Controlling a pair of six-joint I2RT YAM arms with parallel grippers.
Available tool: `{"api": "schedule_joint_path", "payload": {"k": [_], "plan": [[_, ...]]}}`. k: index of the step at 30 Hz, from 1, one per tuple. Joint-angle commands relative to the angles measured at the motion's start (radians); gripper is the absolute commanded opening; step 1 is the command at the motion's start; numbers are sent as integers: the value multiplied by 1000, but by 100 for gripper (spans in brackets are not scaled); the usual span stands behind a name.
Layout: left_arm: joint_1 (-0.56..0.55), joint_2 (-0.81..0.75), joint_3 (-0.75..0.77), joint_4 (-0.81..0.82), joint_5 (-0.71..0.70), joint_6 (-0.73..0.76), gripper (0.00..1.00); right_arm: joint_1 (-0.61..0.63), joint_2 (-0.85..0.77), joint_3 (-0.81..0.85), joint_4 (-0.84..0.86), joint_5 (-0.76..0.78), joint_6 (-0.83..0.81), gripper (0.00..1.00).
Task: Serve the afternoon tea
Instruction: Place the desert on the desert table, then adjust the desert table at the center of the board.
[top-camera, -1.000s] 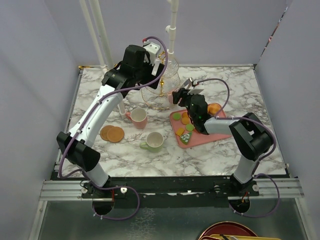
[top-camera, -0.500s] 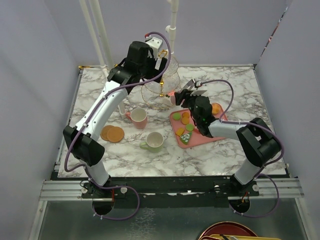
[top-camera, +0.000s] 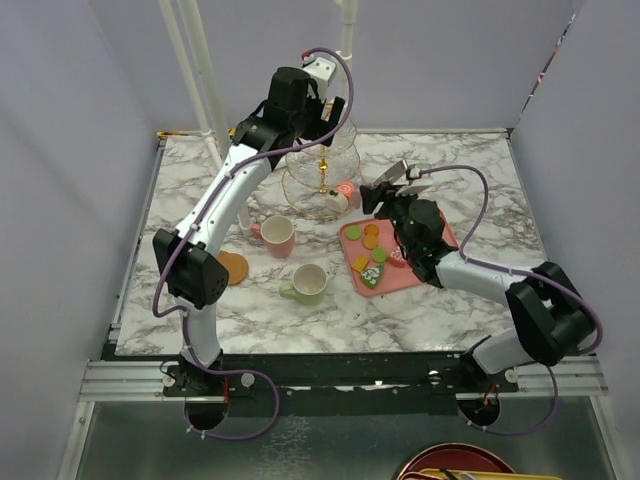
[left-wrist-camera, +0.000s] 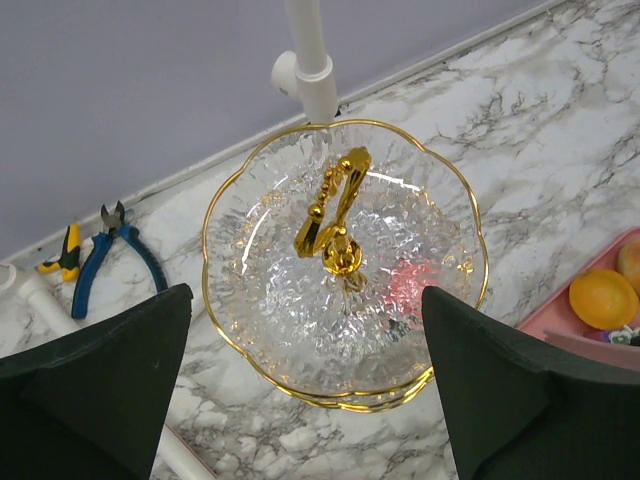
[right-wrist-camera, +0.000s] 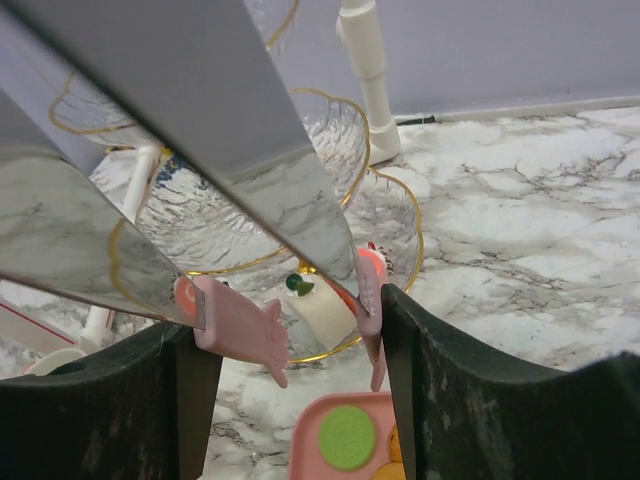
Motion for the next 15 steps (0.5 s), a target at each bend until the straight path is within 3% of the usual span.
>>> {"api": "schedule_joint_path", "payload": {"k": [1, 7, 15], "plan": [[18, 66, 104, 24, 55, 32, 97, 7, -98, -26, -44, 12, -23, 61], [44, 115, 169, 51, 157, 10, 93, 6, -201, -52, -92, 8, -28, 61], [44, 140, 178, 62, 205, -55, 69, 6, -281, -82, -137, 56, -41, 61]]}}
